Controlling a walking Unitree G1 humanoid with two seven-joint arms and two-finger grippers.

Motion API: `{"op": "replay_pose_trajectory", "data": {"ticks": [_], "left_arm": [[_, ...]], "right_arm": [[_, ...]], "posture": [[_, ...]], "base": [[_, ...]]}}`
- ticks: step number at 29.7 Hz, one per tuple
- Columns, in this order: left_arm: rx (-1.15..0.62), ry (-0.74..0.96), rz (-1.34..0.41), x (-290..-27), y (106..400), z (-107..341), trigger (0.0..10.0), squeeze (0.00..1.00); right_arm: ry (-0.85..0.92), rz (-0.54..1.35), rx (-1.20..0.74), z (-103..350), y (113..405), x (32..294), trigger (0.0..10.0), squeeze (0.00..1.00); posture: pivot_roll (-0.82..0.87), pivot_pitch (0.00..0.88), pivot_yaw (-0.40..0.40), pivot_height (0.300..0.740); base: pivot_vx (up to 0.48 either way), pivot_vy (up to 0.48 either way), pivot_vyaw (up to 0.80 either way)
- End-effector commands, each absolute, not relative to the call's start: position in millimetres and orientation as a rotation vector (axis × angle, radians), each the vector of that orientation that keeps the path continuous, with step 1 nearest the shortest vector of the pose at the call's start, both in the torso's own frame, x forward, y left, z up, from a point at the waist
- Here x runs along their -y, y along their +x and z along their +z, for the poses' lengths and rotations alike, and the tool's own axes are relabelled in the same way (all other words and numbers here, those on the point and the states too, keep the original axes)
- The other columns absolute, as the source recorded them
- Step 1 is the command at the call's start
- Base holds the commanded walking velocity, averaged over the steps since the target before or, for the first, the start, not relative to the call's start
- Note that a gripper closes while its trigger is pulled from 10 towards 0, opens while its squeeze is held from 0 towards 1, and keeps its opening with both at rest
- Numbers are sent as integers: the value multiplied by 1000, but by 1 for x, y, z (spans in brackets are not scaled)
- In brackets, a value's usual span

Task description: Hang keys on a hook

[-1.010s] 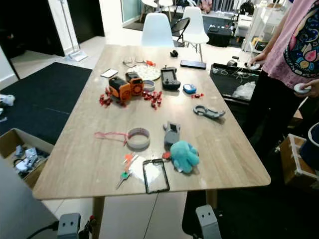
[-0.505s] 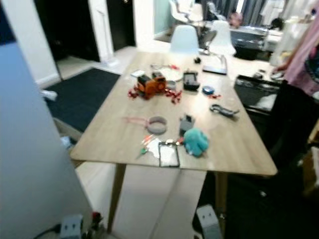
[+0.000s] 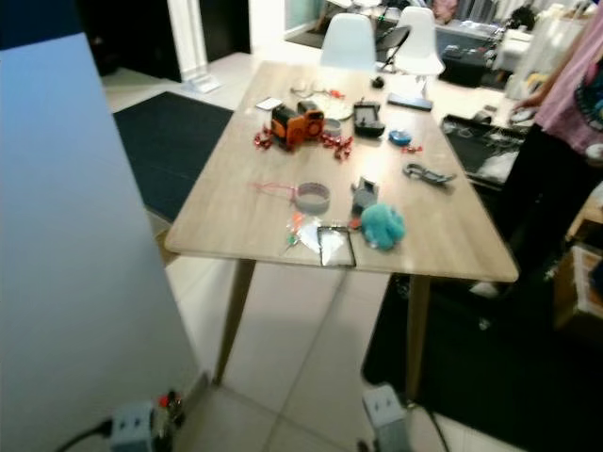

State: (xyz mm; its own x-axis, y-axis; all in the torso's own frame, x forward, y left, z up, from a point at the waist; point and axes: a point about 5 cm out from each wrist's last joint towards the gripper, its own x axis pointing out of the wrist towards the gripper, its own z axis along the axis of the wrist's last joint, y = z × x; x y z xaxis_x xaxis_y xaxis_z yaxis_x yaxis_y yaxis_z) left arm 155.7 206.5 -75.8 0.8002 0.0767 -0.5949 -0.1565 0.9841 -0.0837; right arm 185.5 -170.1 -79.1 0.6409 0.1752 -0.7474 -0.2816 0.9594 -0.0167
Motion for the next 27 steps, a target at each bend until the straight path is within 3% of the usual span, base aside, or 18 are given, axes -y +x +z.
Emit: {"op": "replay_pose_trajectory", "data": {"ticks": [1, 24, 27], "left_arm": [[-608, -121, 124, -209, 158, -73, 10000, 0], [-620, -133, 122, -206, 152, -76, 10000, 0], [-621, -132, 123, -205, 152, -77, 10000, 0]], "right_arm": [[-142, 263, -847, -80, 184, 171, 10000, 0], [-183, 329, -840, -80, 184, 166, 10000, 0], [-197, 337, -842, -80, 184, 166, 10000, 0]], "posture": [[88, 51, -63, 740], [84, 61, -68, 740], [84, 62, -68, 740]], "base": [[0, 0, 0], [0, 0, 0], [0, 0, 800]]}}
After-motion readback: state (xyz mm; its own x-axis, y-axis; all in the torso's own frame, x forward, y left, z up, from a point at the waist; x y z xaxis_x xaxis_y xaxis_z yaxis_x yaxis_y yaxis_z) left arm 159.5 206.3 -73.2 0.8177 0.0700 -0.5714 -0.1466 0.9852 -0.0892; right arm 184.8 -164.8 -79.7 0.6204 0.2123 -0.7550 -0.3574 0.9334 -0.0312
